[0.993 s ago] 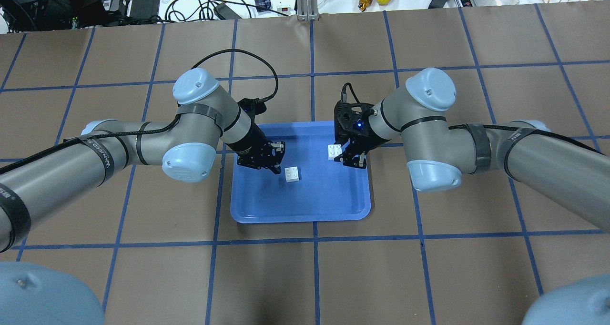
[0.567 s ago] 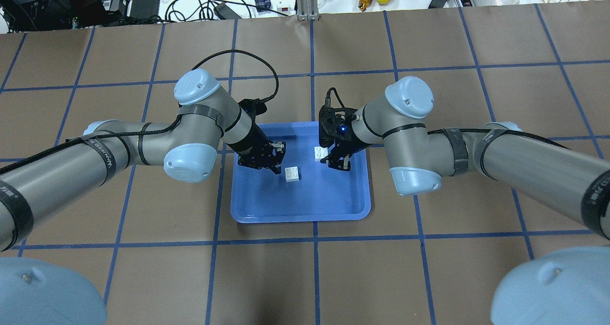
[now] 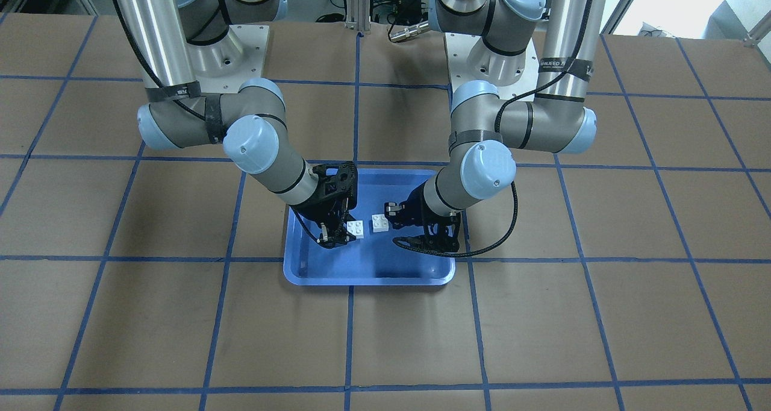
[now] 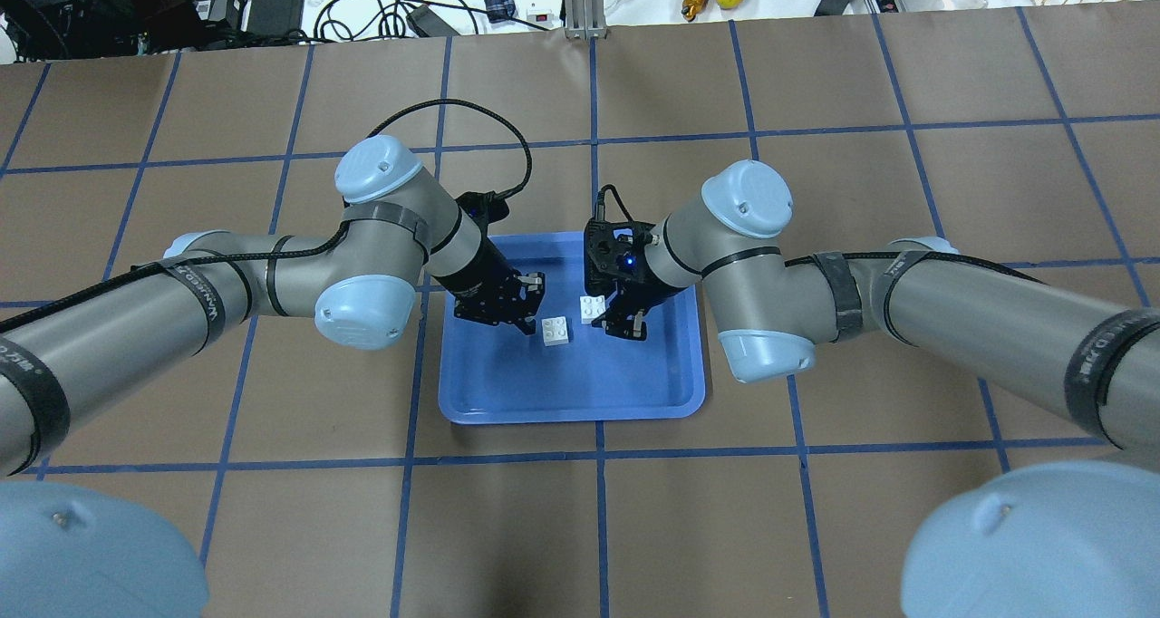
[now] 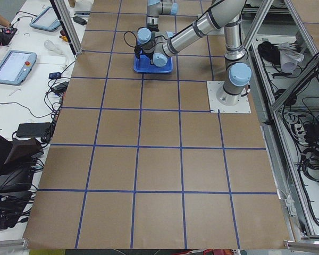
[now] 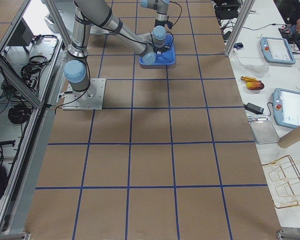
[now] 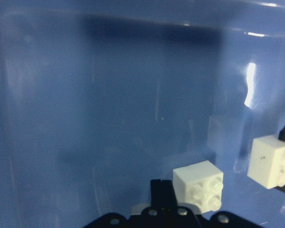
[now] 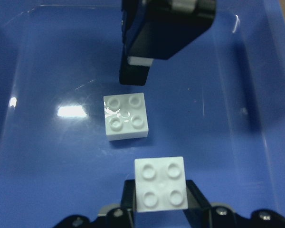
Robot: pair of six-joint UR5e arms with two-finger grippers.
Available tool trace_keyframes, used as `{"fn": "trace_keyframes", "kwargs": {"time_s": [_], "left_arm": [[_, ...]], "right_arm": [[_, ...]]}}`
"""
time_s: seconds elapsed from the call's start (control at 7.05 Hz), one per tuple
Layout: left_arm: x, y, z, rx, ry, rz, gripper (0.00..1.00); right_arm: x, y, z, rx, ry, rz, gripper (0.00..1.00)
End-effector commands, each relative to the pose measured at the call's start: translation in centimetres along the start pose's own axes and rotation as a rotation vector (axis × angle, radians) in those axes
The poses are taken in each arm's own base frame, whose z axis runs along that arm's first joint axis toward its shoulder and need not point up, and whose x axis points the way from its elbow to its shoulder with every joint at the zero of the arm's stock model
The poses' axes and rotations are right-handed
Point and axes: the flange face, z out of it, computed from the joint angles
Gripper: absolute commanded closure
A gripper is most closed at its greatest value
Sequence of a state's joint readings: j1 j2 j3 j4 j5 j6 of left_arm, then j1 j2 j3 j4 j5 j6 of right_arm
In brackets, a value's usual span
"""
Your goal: Assemble white blocks and place on blue tray
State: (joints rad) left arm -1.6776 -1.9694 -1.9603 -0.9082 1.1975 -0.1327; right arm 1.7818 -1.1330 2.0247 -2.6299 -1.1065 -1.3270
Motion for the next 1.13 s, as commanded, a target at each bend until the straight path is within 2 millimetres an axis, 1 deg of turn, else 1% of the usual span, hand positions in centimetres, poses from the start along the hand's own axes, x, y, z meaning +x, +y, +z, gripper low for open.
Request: {"fn": "trace_keyframes", "kwargs": {"time_s": [0.0, 0.14, 0.71, 0.99], "left_arm": [[0.0, 0.1, 0.1, -0.003, -0.003, -0.003, 0.93], [0.0, 0.1, 0.3, -0.006, -0.005, -0.004, 0.93], [0.0, 0.1, 0.3, -0.006, -0.003, -0.004, 0.93], [0.0, 0.0, 0.2, -0.005, -0.005, -0.004, 0.93]], "right_arm": [[-0.9, -0.5, 1.4, -0.013, -0.026, -0.001, 1.0], [-1.3, -1.2, 1.7, -0.04, -0.02, 0.013, 1.0], [-1.7, -1.3, 1.8, -0.046, -0.028, 0.044, 1.0], [-2.1, -1.9, 2.1, -0.044, -0.033, 0.048, 1.0]]}}
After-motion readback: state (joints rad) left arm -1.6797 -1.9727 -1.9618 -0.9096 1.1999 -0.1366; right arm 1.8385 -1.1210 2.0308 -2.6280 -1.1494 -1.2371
